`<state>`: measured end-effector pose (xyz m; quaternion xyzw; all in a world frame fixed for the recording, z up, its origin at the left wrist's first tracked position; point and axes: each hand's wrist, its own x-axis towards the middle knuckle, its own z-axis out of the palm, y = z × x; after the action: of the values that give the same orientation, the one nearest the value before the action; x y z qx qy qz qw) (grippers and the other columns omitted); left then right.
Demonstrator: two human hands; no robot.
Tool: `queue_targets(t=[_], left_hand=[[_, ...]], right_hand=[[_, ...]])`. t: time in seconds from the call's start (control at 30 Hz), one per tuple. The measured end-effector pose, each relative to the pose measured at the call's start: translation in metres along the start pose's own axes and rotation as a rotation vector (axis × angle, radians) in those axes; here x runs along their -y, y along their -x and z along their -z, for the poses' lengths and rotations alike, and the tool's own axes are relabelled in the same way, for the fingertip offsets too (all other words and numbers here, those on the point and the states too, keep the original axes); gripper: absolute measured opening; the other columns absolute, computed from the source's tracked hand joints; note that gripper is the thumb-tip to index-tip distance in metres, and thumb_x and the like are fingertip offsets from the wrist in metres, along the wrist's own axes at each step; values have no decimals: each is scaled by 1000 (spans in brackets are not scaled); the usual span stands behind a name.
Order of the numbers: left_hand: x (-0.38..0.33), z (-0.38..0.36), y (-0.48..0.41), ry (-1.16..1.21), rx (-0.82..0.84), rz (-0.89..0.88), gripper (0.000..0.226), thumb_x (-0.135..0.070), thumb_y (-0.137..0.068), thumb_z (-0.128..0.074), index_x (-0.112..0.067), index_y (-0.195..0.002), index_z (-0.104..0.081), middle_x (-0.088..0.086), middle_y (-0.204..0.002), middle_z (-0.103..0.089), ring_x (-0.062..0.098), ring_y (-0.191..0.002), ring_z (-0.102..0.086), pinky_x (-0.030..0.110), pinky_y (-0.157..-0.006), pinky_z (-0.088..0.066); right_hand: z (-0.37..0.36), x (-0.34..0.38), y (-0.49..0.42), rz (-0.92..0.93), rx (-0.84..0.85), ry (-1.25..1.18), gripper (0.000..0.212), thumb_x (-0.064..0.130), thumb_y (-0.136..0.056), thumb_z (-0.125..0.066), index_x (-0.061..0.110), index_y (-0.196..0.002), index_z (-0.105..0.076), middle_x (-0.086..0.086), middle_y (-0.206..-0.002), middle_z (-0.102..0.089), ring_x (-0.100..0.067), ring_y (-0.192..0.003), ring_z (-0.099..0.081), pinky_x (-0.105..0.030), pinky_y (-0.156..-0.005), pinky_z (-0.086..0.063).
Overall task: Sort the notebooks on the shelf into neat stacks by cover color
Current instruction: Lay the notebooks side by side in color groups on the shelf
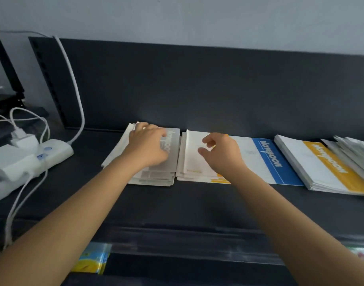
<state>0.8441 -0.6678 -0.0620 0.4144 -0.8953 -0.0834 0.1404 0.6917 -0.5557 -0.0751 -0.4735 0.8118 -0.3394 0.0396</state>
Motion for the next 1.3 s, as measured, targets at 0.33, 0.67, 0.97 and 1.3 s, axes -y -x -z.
queue_targets(t=[0.33, 0.67, 0.97, 1.3], left_hand=[[-170, -51, -10, 14, 36, -298, 55, -41, -90, -59, -19, -139, -44, -1, -140, -49, 23, -133, -36, 34, -101, -34], [-291, -106, -10, 32, 192, -302, 47, -52, -96, -43, -13, -123, -48, 7, -119, -60, 25, -106, -54, 40, -83, -52], [-285, -103, -4, 182, 97, -141, 56, -47, -95, -52, -19, -143, -39, 2, -136, -54, 21, -115, -55, 34, -88, -51], [-269, -103, -13, 539, 40, -3, 64, -32, -88, -70, -18, -144, -42, 0, -147, -45, 17, -131, -45, 26, -92, -41]], right_hand=[[133, -141, 19, -264, -131, 309, 45, 36, -90, -60, 10, -125, -55, -8, -126, -57, -27, -113, -53, -31, -83, -40], [168, -221, 30, -343, 57, 546, 60, 56, -92, -39, 8, -127, -47, -13, -125, -58, -33, -119, -47, -37, -89, -39], [155, -219, 23, -161, 84, 451, 55, 56, -93, -37, 10, -117, -53, -10, -109, -63, -28, -100, -56, -31, -70, -38], [142, -209, 26, -76, 46, 377, 57, 58, -96, -31, 13, -124, -52, -10, -118, -60, -27, -115, -52, -34, -83, -45]])
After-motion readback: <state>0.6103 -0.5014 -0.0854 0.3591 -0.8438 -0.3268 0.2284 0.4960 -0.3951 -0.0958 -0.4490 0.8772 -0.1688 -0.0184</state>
